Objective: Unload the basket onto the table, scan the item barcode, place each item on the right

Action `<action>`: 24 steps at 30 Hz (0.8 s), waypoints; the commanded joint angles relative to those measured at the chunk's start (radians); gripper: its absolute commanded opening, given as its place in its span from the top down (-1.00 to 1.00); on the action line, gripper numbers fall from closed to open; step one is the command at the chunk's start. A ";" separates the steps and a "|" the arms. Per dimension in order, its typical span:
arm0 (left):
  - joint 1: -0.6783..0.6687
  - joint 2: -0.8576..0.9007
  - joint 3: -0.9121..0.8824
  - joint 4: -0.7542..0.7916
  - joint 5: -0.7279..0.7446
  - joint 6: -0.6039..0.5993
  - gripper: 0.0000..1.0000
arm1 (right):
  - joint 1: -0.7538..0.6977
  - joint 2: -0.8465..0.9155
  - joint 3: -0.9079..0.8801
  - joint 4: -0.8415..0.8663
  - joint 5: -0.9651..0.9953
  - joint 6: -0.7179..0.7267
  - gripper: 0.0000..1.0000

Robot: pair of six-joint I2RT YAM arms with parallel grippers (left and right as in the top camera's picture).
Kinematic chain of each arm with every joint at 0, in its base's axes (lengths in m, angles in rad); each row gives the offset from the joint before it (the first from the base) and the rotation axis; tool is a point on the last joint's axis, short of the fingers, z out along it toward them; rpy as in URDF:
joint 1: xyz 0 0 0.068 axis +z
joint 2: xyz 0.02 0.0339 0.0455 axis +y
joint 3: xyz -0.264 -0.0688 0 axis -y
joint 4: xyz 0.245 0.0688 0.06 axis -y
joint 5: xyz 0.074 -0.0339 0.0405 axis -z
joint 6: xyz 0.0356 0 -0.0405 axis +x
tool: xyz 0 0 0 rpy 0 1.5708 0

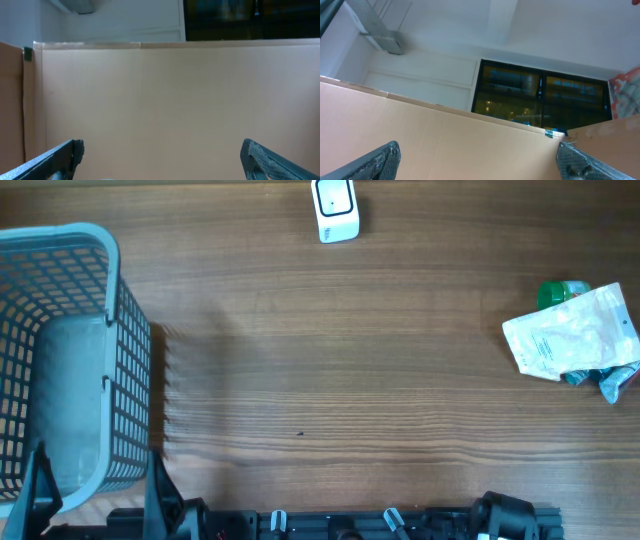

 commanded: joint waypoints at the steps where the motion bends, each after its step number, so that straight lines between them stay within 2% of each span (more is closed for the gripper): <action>1: -0.006 -0.008 0.003 0.055 0.012 -0.006 -1.00 | 0.002 -0.021 -0.007 0.004 0.008 0.013 -1.00; 4: -0.006 -0.005 0.003 0.125 -0.003 0.066 -1.00 | 0.002 -0.021 -0.103 0.123 0.032 0.024 -1.00; 7: -0.006 -0.005 0.002 0.175 0.024 0.076 -1.00 | 0.002 -0.021 -0.216 0.236 0.050 0.034 -1.00; 11: -0.006 -0.005 -0.020 0.148 -0.011 0.077 -1.00 | 0.002 -0.021 -0.392 0.339 0.054 0.068 -1.00; 14: -0.006 -0.005 -0.056 0.145 -0.011 0.077 -1.00 | 0.002 -0.021 -0.549 0.440 0.054 0.144 -1.00; 20: -0.006 -0.005 -0.065 -0.094 -0.010 0.076 -1.00 | 0.002 -0.020 -0.804 0.571 0.055 0.398 -1.00; 24: -0.006 -0.005 -0.065 -0.198 -0.010 0.077 -1.00 | 0.002 -0.020 -0.848 0.518 0.086 0.394 -1.00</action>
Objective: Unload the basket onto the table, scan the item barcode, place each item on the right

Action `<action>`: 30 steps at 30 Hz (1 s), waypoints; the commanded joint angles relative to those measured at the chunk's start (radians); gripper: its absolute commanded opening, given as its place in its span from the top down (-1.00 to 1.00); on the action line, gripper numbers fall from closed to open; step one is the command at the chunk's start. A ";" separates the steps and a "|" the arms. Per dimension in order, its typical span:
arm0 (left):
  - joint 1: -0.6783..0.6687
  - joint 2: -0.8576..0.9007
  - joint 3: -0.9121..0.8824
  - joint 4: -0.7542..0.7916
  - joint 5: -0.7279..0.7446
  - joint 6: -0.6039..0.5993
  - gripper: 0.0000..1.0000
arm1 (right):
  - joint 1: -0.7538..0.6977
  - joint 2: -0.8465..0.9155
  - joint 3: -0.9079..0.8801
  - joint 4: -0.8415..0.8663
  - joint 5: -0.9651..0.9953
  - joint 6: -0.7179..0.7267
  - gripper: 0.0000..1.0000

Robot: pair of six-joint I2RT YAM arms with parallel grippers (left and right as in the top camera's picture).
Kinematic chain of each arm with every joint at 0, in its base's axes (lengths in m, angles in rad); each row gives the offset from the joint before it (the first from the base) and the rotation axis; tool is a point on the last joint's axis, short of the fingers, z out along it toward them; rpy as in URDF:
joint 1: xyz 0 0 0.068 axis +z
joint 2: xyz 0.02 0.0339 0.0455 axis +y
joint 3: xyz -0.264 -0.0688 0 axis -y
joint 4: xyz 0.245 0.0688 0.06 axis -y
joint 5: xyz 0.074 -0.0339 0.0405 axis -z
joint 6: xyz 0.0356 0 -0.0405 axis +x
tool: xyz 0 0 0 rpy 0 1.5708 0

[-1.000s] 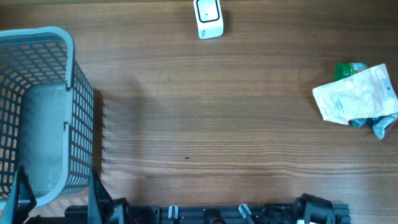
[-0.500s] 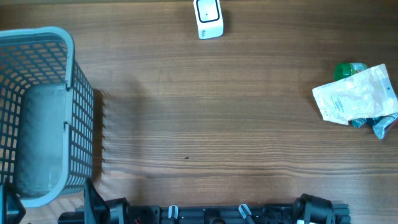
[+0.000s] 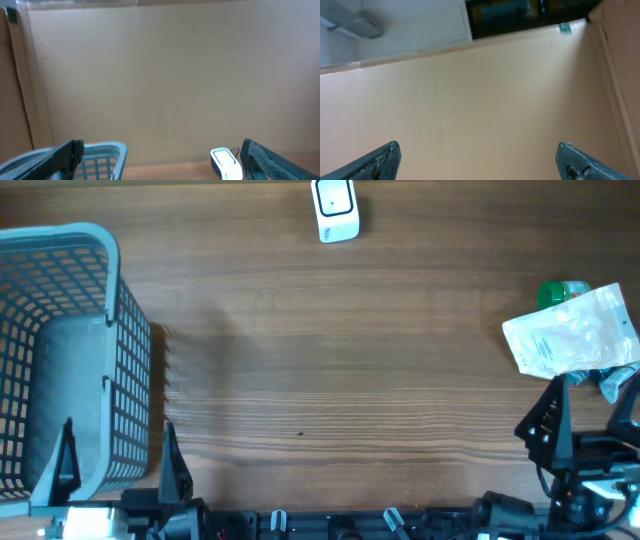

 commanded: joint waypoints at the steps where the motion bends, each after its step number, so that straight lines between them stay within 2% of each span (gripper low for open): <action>1: -0.006 -0.005 -0.003 -0.098 -0.010 0.016 -1.00 | 0.002 -0.014 -0.032 -0.043 0.039 0.047 -1.00; 4: -0.006 -0.005 -0.003 -0.262 -0.010 0.016 -1.00 | 0.002 -0.014 -0.033 -0.066 0.039 0.049 -1.00; 6: -0.006 -0.005 -0.003 -0.455 -0.010 0.016 -1.00 | 0.002 -0.014 -0.033 -0.065 0.038 0.058 -1.00; 8: -0.006 -0.005 -0.003 -0.624 -0.005 0.024 -1.00 | 0.002 -0.014 -0.033 -0.102 0.033 0.164 -1.00; 13: -0.006 -0.005 -0.005 -0.620 -0.006 0.023 -1.00 | 0.002 -0.014 -0.033 -0.370 0.085 0.533 -1.00; 14: -0.006 -0.005 -0.005 -0.620 -0.006 0.023 -1.00 | 0.002 -0.014 -0.033 -0.426 0.220 0.705 -0.99; 15: -0.006 -0.005 -0.005 -0.620 -0.006 0.023 -1.00 | 0.002 -0.014 -0.033 -0.456 0.274 0.849 -1.00; 19: -0.006 -0.005 -0.005 -0.620 -0.006 0.023 -1.00 | 0.002 -0.014 -0.033 -0.731 0.318 1.523 -1.00; 20: -0.006 -0.005 -0.005 -0.620 -0.006 0.023 -1.00 | 0.002 -0.014 -0.034 -0.798 0.307 1.662 -1.00; 21: -0.006 -0.005 -0.005 -0.620 -0.006 0.023 -1.00 | 0.002 -0.016 -0.036 -0.839 0.315 1.724 -1.00; 24: -0.006 -0.005 -0.005 -0.620 -0.006 0.023 -1.00 | 0.006 -0.014 -0.074 -0.782 0.320 1.724 -1.00; 26: -0.006 -0.005 -0.005 -0.620 -0.006 0.023 -1.00 | 0.028 -0.015 -0.156 -0.660 0.287 1.724 -1.00; 29: -0.006 -0.005 -0.005 -0.620 -0.006 0.023 -1.00 | 0.082 -0.017 -0.304 -0.327 0.163 1.716 -1.00; 30: -0.006 -0.005 -0.005 -0.620 -0.006 0.023 -1.00 | 0.092 -0.017 -0.350 -0.213 0.164 1.668 -1.00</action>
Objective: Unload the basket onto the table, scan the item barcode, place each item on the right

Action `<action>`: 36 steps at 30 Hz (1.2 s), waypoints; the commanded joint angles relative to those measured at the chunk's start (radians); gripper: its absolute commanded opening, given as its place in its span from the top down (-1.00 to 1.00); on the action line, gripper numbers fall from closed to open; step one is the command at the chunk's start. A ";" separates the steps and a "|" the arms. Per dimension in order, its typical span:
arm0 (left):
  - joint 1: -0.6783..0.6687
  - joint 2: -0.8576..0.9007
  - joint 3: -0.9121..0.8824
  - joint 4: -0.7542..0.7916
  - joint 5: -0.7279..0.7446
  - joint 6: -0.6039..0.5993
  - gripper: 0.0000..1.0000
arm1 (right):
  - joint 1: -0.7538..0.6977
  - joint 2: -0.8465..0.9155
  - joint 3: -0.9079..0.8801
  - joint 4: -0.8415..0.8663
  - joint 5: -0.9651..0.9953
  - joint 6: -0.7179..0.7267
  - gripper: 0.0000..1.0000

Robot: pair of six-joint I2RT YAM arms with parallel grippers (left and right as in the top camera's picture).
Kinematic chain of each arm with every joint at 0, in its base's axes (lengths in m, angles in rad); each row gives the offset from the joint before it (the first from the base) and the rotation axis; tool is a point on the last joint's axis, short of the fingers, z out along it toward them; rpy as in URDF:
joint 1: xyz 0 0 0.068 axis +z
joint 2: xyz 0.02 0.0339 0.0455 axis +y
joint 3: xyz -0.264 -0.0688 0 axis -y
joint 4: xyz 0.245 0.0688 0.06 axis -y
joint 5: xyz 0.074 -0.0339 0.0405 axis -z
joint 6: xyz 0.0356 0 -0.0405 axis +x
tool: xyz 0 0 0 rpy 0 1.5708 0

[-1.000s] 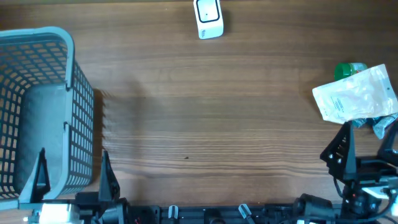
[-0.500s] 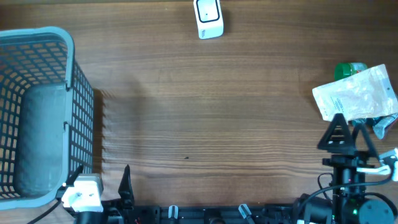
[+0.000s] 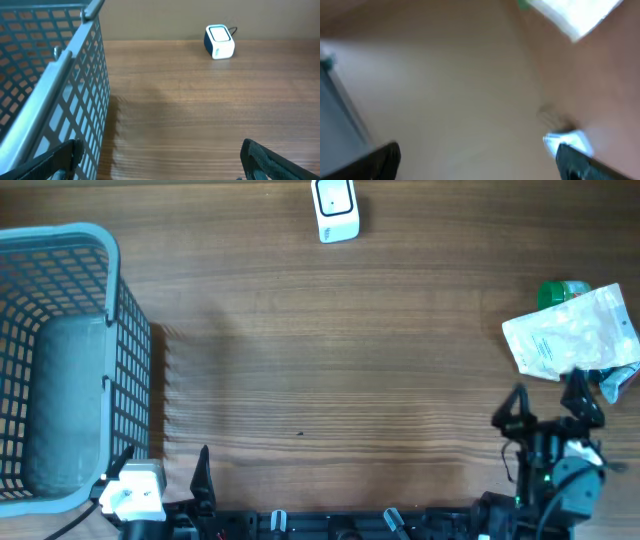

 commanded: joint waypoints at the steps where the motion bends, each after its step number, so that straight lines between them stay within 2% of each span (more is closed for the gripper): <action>1: -0.006 -0.006 0.002 0.005 -0.003 0.012 -1.00 | 0.042 -0.009 -0.153 0.354 -0.066 -0.220 -1.00; 3: -0.006 -0.006 0.002 0.005 -0.003 0.012 -1.00 | 0.066 -0.009 -0.195 0.488 -0.044 -0.444 -1.00; 4: -0.006 -0.006 0.002 0.005 -0.003 0.012 -1.00 | 0.074 -0.009 -0.198 0.502 -0.040 -0.508 -1.00; 5: -0.006 -0.006 0.002 0.005 -0.003 0.012 -1.00 | 0.098 -0.009 -0.198 0.517 -0.038 -0.714 -1.00; 8: -0.006 -0.006 0.002 0.005 -0.003 0.012 -1.00 | 0.118 -0.009 -0.210 0.518 -0.039 -1.019 -1.00; 11: -0.006 -0.006 0.002 0.005 -0.003 0.012 -1.00 | 0.136 -0.010 -0.270 0.508 -0.045 -1.234 -1.00; 16: -0.006 -0.006 0.002 0.005 -0.003 0.012 -1.00 | 0.150 -0.010 -0.267 0.356 -0.040 -1.503 -1.00; 19: -0.006 -0.006 0.002 0.005 -0.003 0.012 -1.00 | 0.152 -0.010 -0.267 0.355 -0.101 -1.693 -1.00; 24: -0.006 -0.006 0.002 0.005 -0.003 0.012 -1.00 | 0.160 -0.010 -0.267 0.355 -0.109 -1.850 -1.00; 36: -0.006 -0.006 0.002 0.005 -0.003 0.012 -1.00 | 0.160 -0.005 -0.267 0.355 -0.102 -1.848 -1.00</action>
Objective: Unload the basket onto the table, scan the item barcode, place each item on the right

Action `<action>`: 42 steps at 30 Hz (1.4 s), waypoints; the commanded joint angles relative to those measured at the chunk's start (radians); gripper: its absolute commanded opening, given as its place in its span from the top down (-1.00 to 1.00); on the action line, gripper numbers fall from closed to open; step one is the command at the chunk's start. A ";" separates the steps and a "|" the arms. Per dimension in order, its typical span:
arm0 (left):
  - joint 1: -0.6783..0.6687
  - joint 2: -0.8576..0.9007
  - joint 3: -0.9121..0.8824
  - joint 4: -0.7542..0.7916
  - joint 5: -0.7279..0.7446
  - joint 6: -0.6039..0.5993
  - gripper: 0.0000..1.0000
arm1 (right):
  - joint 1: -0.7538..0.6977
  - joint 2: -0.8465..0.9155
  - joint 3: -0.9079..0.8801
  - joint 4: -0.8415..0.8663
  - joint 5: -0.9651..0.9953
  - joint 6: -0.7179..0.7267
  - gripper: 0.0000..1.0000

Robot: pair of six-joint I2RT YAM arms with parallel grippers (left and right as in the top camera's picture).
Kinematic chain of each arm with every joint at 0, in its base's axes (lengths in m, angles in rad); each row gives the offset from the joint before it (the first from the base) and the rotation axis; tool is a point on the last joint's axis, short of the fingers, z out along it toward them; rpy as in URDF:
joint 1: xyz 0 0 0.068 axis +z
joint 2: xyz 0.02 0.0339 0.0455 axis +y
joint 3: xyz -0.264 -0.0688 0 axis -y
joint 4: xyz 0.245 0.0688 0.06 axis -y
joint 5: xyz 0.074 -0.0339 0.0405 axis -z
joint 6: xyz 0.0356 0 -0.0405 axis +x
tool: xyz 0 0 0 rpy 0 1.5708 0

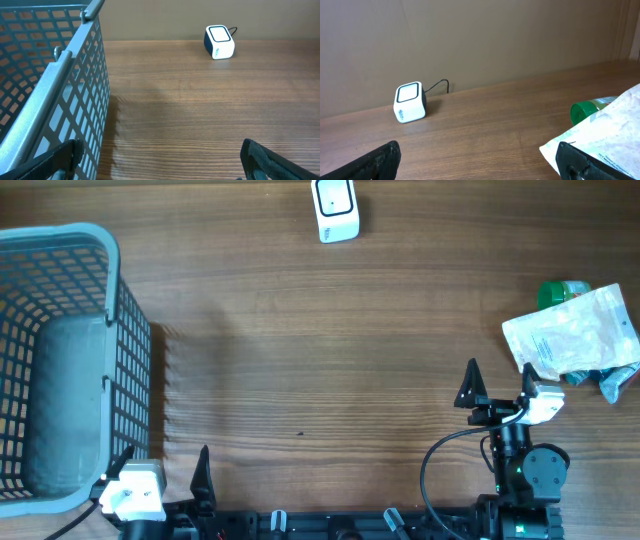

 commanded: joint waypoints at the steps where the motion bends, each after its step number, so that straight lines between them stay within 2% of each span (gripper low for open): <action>1: -0.006 -0.005 0.001 0.003 -0.003 0.012 -1.00 | 0.006 -0.004 -0.001 0.002 -0.010 -0.019 -1.00; 8: -0.006 -0.005 0.001 0.026 0.006 0.012 -1.00 | 0.006 -0.004 -0.001 0.002 -0.010 -0.019 -1.00; 12: -0.014 -0.008 -0.084 0.330 0.093 0.012 -1.00 | 0.006 -0.004 -0.001 0.002 -0.010 -0.019 -1.00; 14: -0.030 -0.008 -0.181 0.508 0.103 0.005 -1.00 | 0.006 -0.004 -0.001 0.002 -0.010 -0.019 -1.00; 15: -0.046 -0.008 -0.273 0.653 0.103 -0.024 -1.00 | 0.006 -0.004 -0.001 0.002 -0.010 -0.019 -1.00; 18: -0.091 -0.008 -0.448 0.892 0.086 -0.026 -1.00 | 0.006 -0.004 -0.001 0.002 -0.010 -0.019 -1.00; 20: -0.123 -0.010 -0.539 0.986 0.056 -0.032 -1.00 | 0.006 -0.004 -0.001 0.002 -0.010 -0.019 -1.00; 21: -0.138 -0.010 -0.573 1.017 0.018 -0.074 -1.00 | 0.006 -0.004 -0.001 0.002 -0.010 -0.019 -1.00; 25: -0.154 -0.010 -0.674 1.087 -0.058 -0.101 -1.00 | 0.006 -0.004 -0.001 0.002 -0.010 -0.019 -1.00; 33: -0.141 -0.010 -0.837 1.145 -0.077 -0.094 -1.00 | 0.006 -0.004 -0.001 0.002 -0.010 -0.018 -1.00; 42: -0.128 -0.010 -0.843 1.096 -0.119 -0.098 -1.00 | 0.006 -0.004 -0.001 0.002 -0.010 -0.019 -1.00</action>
